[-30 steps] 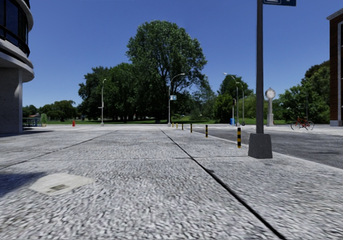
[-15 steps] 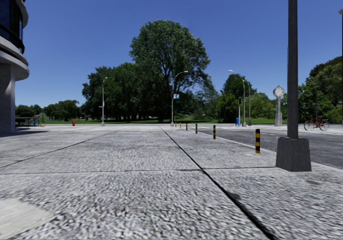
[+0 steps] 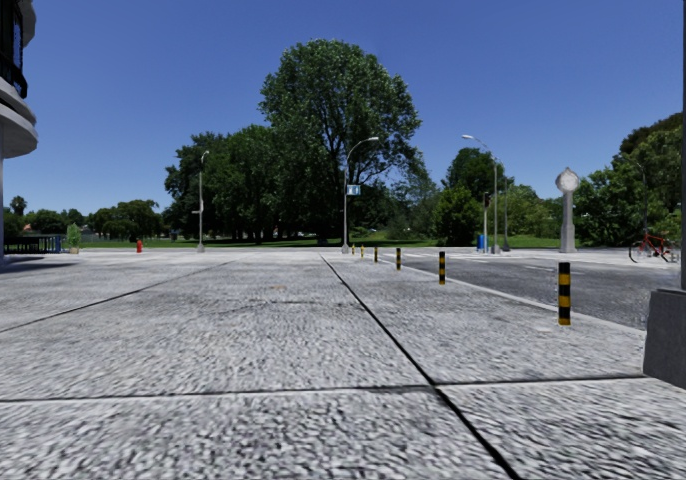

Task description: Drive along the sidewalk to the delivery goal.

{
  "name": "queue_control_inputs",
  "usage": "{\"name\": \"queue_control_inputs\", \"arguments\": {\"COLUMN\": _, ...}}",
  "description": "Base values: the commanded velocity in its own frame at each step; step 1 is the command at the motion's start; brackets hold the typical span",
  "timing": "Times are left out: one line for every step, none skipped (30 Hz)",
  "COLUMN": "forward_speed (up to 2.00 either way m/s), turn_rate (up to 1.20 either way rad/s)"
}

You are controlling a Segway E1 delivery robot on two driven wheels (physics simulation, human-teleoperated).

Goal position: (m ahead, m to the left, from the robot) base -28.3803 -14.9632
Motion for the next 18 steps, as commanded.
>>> {"name": "queue_control_inputs", "arguments": {"forward_speed": 1.99, "turn_rate": 0.00}}
{"name": "queue_control_inputs", "arguments": {"forward_speed": 1.99, "turn_rate": 0.17}}
{"name": "queue_control_inputs", "arguments": {"forward_speed": 1.99, "turn_rate": 0.17}}
{"name": "queue_control_inputs", "arguments": {"forward_speed": 1.99, "turn_rate": 0.41}}
{"name": "queue_control_inputs", "arguments": {"forward_speed": 1.99, "turn_rate": 0.49}}
{"name": "queue_control_inputs", "arguments": {"forward_speed": 1.99, "turn_rate": 0.51}}
{"name": "queue_control_inputs", "arguments": {"forward_speed": 1.99, "turn_rate": 0.51}}
{"name": "queue_control_inputs", "arguments": {"forward_speed": 1.99, "turn_rate": 0.52}}
{"name": "queue_control_inputs", "arguments": {"forward_speed": 1.99, "turn_rate": 0.52}}
{"name": "queue_control_inputs", "arguments": {"forward_speed": 1.99, "turn_rate": 0.46}}
{"name": "queue_control_inputs", "arguments": {"forward_speed": 1.99, "turn_rate": 0.46}}
{"name": "queue_control_inputs", "arguments": {"forward_speed": 1.99, "turn_rate": 0.39}}
{"name": "queue_control_inputs", "arguments": {"forward_speed": 1.99, "turn_rate": 0.30}}
{"name": "queue_control_inputs", "arguments": {"forward_speed": 1.99, "turn_rate": 0.22}}
{"name": "queue_control_inputs", "arguments": {"forward_speed": 1.99, "turn_rate": 0.15}}
{"name": "queue_control_inputs", "arguments": {"forward_speed": 1.99, "turn_rate": 0.15}}
{"name": "queue_control_inputs", "arguments": {"forward_speed": 1.99, "turn_rate": 0.09}}
{"name": "queue_control_inputs", "arguments": {"forward_speed": 1.99, "turn_rate": 0.01}}
